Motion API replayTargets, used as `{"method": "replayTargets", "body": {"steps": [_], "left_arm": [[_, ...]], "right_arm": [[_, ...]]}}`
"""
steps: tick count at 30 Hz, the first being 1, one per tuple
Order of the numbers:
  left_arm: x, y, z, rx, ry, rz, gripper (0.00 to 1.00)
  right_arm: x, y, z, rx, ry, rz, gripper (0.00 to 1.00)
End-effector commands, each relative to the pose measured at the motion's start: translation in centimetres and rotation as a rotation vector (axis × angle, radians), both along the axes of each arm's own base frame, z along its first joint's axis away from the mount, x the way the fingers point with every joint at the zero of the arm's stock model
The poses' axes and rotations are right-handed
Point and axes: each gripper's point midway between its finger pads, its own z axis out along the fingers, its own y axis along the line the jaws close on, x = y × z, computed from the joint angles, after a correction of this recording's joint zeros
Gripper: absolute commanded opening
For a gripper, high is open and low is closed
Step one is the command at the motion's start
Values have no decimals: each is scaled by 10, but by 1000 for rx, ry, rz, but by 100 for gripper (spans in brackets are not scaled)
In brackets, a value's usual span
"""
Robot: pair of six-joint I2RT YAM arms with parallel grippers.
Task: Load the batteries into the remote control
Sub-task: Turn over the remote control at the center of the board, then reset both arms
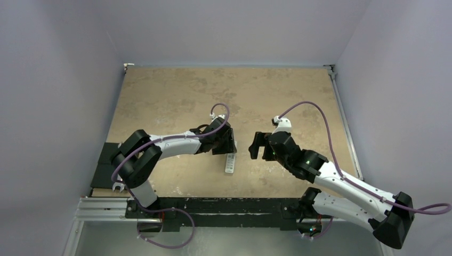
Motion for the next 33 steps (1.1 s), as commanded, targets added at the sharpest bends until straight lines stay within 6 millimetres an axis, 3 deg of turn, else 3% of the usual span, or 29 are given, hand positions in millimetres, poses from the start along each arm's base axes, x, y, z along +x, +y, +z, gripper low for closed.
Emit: {"method": "replayTargets", "body": {"steps": [1, 6, 13, 19, 27, 33], "left_arm": [[8, -14, 14, -42, -28, 1, 54], [8, -14, 18, -49, -37, -2, 57], [5, -13, 42, -92, -78, -24, 70], [0, -8, 64, -110, -125, -59, 90], [-4, 6, 92, -95, -199, -92, 98], [-8, 19, 114, -88, -260, -105, 99]], "right_arm": [[5, 3, 13, 27, -37, 1, 99], [5, 3, 14, 26, -37, 2, 99], [7, 0, 21, 10, -53, -1, 99], [8, -5, 30, -5, -75, -2, 99], [7, -10, 44, -4, -96, -12, 99], [6, -14, 58, 2, -119, -16, 99]]}}
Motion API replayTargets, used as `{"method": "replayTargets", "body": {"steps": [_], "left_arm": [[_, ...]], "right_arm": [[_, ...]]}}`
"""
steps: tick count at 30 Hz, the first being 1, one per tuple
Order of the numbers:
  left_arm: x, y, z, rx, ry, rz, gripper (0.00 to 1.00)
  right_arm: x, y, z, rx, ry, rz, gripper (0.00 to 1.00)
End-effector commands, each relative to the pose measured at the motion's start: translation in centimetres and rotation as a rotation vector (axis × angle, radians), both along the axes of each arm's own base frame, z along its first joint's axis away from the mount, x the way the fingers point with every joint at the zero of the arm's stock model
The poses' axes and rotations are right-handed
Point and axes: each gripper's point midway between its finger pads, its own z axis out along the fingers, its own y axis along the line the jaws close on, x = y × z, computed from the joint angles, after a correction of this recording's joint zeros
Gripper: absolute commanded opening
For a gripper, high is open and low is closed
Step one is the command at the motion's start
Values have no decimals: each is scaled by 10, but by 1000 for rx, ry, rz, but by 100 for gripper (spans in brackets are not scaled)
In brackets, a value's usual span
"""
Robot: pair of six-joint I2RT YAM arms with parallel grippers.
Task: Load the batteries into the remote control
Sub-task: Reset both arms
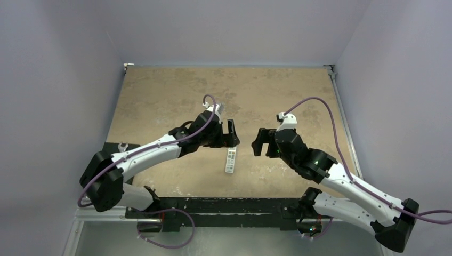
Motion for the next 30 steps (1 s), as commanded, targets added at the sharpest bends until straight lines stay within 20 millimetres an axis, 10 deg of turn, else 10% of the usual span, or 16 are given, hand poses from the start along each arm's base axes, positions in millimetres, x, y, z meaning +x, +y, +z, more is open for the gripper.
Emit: {"method": "replayTargets", "body": {"steps": [1, 30], "left_arm": [[-4, 14, 20, 24, -74, -20, 99], [-12, 102, 116, 148, -389, 84, 99]], "right_arm": [[5, -8, 28, 12, -57, -33, 99], [25, -28, 109, -46, -272, -87, 99]]}}
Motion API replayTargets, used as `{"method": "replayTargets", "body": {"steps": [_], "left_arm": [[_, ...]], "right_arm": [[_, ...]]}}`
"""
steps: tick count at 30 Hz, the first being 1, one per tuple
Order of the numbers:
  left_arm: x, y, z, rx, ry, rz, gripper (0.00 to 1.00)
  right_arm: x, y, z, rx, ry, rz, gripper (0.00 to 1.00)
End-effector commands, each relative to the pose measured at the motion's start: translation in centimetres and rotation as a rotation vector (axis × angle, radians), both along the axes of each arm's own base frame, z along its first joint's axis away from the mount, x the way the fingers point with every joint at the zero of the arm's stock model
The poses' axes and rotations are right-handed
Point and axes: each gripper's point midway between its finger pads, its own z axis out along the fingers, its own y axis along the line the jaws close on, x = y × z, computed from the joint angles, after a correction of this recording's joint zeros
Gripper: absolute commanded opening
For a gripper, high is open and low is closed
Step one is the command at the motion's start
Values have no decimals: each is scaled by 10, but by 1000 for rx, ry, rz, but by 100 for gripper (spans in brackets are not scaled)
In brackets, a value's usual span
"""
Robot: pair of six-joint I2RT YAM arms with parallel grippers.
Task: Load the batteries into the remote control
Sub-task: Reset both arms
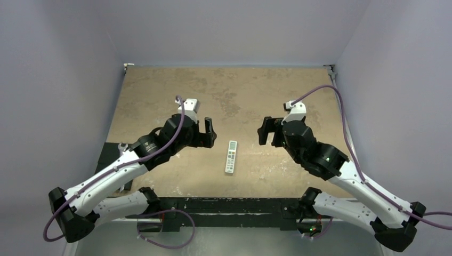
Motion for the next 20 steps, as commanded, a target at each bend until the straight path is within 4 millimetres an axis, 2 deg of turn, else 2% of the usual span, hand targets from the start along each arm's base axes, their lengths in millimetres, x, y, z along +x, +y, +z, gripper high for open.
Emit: {"method": "replayTargets", "body": {"steps": [1, 5, 9, 14, 16, 20], "left_arm": [[2, 12, 35, -5, -106, 9, 99], [-1, 21, 46, -4, -150, 12, 99], [-4, 32, 49, 4, -180, 22, 99], [-9, 36, 44, -24, -201, 21, 99], [-10, 38, 40, -28, -202, 24, 99], [-9, 41, 36, -13, -202, 39, 98]], "right_arm": [[6, -10, 39, 28, -114, -25, 99], [4, -10, 42, 44, -133, -14, 99], [3, -12, 33, 42, -132, -15, 99], [-1, -14, 28, 64, -145, -8, 99], [-7, -7, 26, 68, -152, 56, 99], [-6, -3, 27, 86, -168, 72, 99]]}}
